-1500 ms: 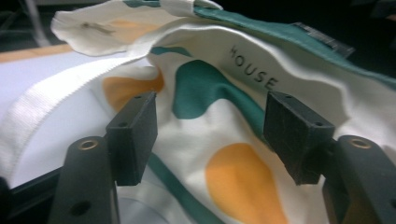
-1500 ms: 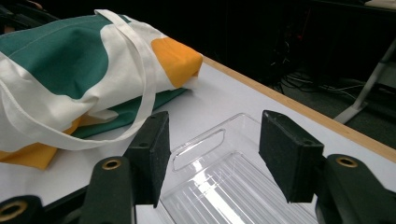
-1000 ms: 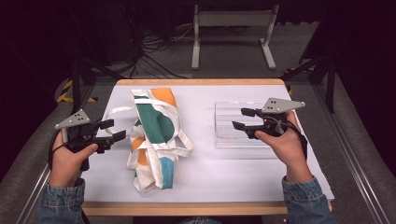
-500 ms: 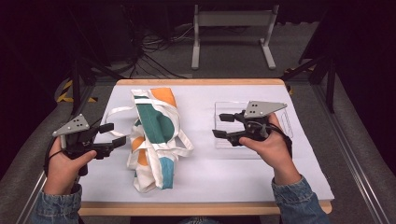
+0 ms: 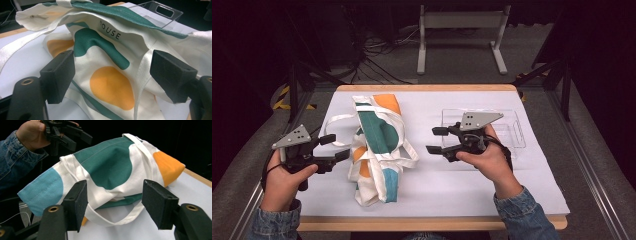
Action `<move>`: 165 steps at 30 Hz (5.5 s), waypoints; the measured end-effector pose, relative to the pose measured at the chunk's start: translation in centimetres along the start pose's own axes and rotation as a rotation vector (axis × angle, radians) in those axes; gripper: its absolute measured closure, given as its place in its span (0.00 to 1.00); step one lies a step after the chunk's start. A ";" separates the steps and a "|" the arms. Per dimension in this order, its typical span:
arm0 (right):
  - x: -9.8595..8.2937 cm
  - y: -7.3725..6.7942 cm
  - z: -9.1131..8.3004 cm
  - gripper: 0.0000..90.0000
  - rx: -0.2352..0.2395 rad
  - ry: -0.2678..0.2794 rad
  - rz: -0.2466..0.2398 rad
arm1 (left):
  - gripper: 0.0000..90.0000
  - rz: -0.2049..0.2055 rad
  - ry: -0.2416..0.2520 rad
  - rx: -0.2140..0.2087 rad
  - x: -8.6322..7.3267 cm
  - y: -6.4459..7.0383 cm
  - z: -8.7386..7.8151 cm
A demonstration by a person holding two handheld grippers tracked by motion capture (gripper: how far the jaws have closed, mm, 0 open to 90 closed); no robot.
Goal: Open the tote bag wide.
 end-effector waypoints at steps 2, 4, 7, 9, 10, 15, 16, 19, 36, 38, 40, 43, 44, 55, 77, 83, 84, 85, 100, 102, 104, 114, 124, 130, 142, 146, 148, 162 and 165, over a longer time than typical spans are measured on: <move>-0.3 -0.3 0.5 0.42 0.009 -0.010 -0.009 | 0.21 0.008 0.007 0.025 0.1 0.0 0.1; -0.5 -0.6 0.9 0.42 0.018 -0.015 -0.015 | 0.20 0.008 0.006 0.039 0.1 0.0 0.1; -0.8 -0.9 1.5 0.43 0.033 -0.020 -0.014 | 0.19 -0.003 0.010 0.049 0.1 0.0 0.1; -1.1 -1.1 1.9 0.44 0.038 -0.032 -0.022 | 0.18 0.007 0.006 0.030 0.1 0.2 0.1; -1.3 -1.2 2.1 0.44 0.044 -0.039 -0.024 | 0.18 0.017 0.011 0.013 0.1 0.3 0.2; -2.1 -1.9 3.1 0.47 0.077 -0.065 -0.017 | 0.15 0.049 0.004 -0.022 0.3 1.0 0.7; -2.3 -2.0 3.3 0.47 0.082 -0.070 -0.017 | 0.15 0.044 -0.003 -0.028 0.2 1.2 0.7; -2.8 -2.4 3.8 0.47 0.107 -0.090 -0.011 | 0.15 0.051 -0.013 -0.033 0.2 1.1 0.8; -4.7 -3.3 5.3 0.94 0.144 -0.138 -0.026 | 0.09 0.037 -0.006 -0.048 0.0 1.3 1.1; -4.5 -3.3 5.1 0.97 0.132 -0.131 -0.039 | 0.07 0.038 -0.006 -0.053 0.0 1.3 1.1; -4.2 -3.3 4.9 0.97 0.128 -0.121 -0.046 | 0.06 0.042 -0.009 -0.067 0.0 1.4 1.1; -4.1 -3.4 4.8 0.97 0.126 -0.115 -0.048 | 0.05 0.038 -0.009 -0.089 0.0 1.8 1.3; -4.1 -3.4 4.8 0.97 0.124 -0.114 -0.049 | 0.05 0.032 -0.007 -0.097 0.0 1.9 1.3; -3.9 -3.4 4.7 0.97 0.124 -0.104 -0.042 | 0.20 0.038 -0.085 -0.184 -1.2 3.2 3.1; -3.6 -3.3 4.2 0.97 0.113 -0.079 -0.039 | 0.90 0.021 -0.117 -0.271 -0.8 4.2 2.7; -2.7 -3.1 3.4 0.97 0.086 -0.040 -0.053 | 0.90 0.058 -0.076 -0.247 0.2 4.0 1.9; -2.7 -3.1 3.4 0.97 0.086 -0.040 -0.053 | 0.90 0.058 -0.076 -0.247 0.2 4.0 1.9; -2.5 -3.0 3.3 0.97 0.082 -0.036 -0.053 | 0.90 0.066 -0.069 -0.244 0.4 3.9 1.5; -1.1 -1.9 -0.2 0.97 -0.001 0.018 -0.043 | 0.90 0.084 -0.065 -0.184 1.1 2.1 -1.2; -1.2 -1.9 -0.4 0.97 -0.005 0.014 -0.038 | 0.90 0.087 -0.067 -0.177 1.1 1.8 -1.5; -1.5 -1.9 -0.7 0.97 -0.010 0.007 -0.033 | 0.90 0.088 -0.074 -0.168 1.0 1.5 -1.8; -2.9 -1.6 -2.4 0.97 -0.037 -0.025 -0.008 | 0.90 0.074 -0.139 -0.150 0.2 0.4 -2.8; -3.9 -1.3 -3.6 0.97 -0.054 -0.051 0.024 | 0.90 0.046 -0.216 -0.157 -1.1 -0.6 -3.3; -4.3 -1.1 -3.9 0.97 -0.056 -0.062 0.036 | 0.90 0.048 -0.231 -0.162 -1.6 -1.1 -3.5; -5.5 -0.6 -4.4 0.97 -0.067 -0.113 0.063 | 0.91 0.007 -0.317 -0.174 -3.0 -1.5 -3.2; -6.0 -0.2 -4.5 0.97 -0.076 -0.131 0.083 | 0.91 0.004 -0.329 -0.189 -3.3 -1.7 -3.0; -6.1 -0.1 -4.5 0.97 -0.077 -0.138 0.087 | 0.91 0.010 -0.331 -0.195 -3.5 -1.7 -2.9; -6.4 -0.3 -4.1 0.91 -0.071 -0.175 0.077 | 0.57 -0.046 -0.263 -0.215 -3.1 -1.6 -3.2; -6.1 -0.4 -4.1 0.79 -0.072 -0.161 0.081 | 0.48 -0.051 -0.266 -0.178 -2.6 -1.5 -3.8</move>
Point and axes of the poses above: each handheld gripper's, and its own axes: z roughly forward along the jaws, x roughly out of its top, y roughly to its right, the point moved 5 cm from there along z, roughly forward along the jaws, and after that the axes turned 12 degrees about y, right-handed, at the moved point
